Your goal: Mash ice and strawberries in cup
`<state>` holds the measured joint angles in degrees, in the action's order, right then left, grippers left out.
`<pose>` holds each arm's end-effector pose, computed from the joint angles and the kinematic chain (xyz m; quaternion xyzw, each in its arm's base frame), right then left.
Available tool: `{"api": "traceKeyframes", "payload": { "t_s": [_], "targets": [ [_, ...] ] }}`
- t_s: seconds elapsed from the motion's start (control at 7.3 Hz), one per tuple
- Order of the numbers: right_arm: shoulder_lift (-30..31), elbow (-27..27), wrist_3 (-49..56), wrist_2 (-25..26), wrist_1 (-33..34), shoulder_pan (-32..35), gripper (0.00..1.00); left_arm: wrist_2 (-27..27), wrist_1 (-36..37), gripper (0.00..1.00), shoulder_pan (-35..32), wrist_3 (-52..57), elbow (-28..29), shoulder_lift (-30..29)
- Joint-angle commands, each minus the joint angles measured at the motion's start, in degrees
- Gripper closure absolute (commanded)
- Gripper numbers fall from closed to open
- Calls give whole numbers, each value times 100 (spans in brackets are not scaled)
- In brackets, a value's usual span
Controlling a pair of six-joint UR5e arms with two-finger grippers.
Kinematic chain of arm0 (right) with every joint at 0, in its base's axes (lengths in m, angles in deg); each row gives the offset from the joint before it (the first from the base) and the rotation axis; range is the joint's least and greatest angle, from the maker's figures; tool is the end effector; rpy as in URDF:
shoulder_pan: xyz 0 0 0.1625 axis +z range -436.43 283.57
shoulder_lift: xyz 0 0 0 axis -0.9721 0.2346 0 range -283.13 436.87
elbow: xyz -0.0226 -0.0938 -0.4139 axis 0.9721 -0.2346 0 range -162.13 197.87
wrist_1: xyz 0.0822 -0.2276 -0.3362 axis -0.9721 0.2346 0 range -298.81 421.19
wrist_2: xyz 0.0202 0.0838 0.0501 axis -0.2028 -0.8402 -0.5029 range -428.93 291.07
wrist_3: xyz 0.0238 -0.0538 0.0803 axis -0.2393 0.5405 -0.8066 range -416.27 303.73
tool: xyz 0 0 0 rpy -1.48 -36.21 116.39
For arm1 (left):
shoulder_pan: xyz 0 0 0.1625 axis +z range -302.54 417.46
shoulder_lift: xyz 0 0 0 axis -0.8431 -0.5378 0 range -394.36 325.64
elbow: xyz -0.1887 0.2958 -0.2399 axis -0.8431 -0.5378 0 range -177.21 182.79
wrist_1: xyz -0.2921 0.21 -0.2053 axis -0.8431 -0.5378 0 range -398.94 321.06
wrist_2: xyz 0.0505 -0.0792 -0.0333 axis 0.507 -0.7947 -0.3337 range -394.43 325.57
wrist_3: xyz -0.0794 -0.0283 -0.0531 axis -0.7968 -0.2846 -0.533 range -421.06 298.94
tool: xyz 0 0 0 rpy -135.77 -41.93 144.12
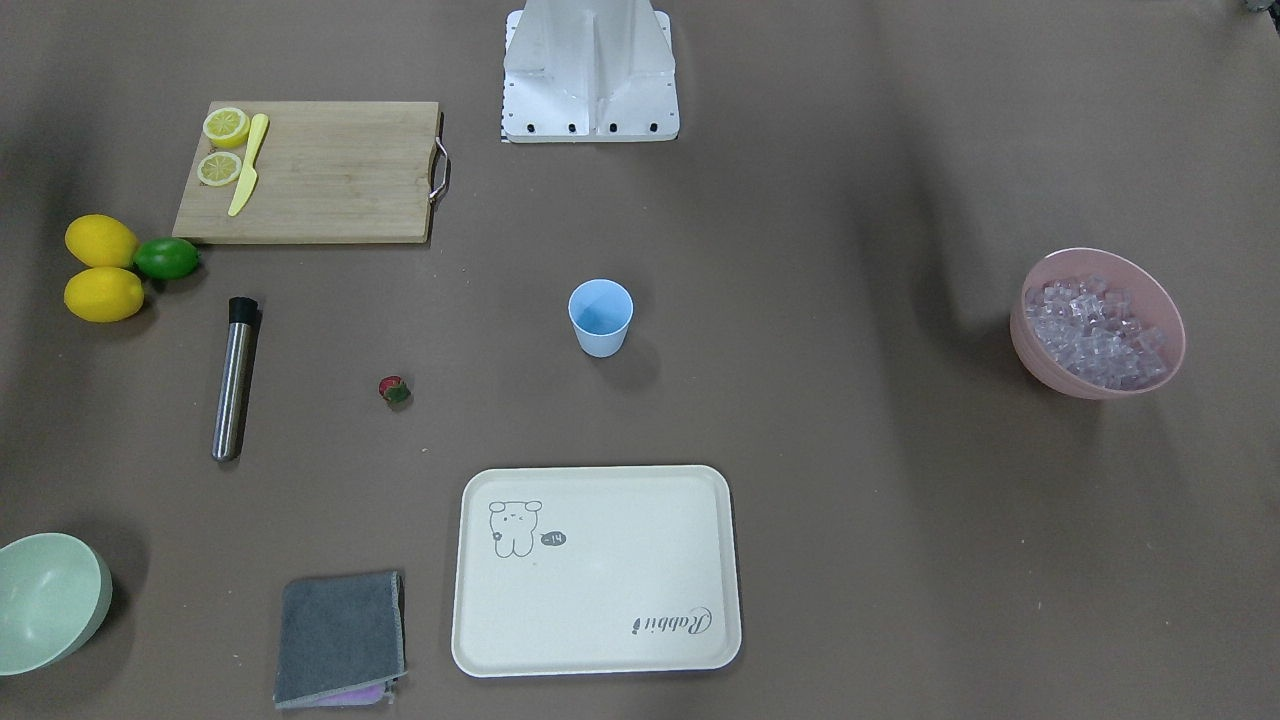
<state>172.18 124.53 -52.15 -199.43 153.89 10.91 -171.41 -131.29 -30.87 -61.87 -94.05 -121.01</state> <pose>0.0475 -0.4579 0.5684 0.0752 -0.3442 -0.0813 0.9324 -0.0468 -0.4742 0.6204 0.0381 0.3990 0.0272 0.9158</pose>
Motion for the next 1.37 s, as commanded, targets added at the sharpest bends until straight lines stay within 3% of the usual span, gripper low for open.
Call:
{"api": "traceKeyframes", "payload": {
  "t_s": [0.0,0.41,0.68,0.96,1.23],
  "targets": [
    [-3,-31,-7,7,-381,-6,0,30,-464,0,0,11,-28,-333],
    [-91,-22,-16,-2,-446,-24,0,13,-1266,0,96,28,-185,-589],
    [-170,4,-225,-19,-446,-138,0,57,-1541,3,868,-224,-107,-757],
    [-302,188,-1207,-2,-454,-567,0,852,-1934,2,1429,-1618,-177,-687],
    [-302,241,-1290,-11,-454,-630,0,900,-2032,2,1835,-2351,-230,-495]
  ]
}}
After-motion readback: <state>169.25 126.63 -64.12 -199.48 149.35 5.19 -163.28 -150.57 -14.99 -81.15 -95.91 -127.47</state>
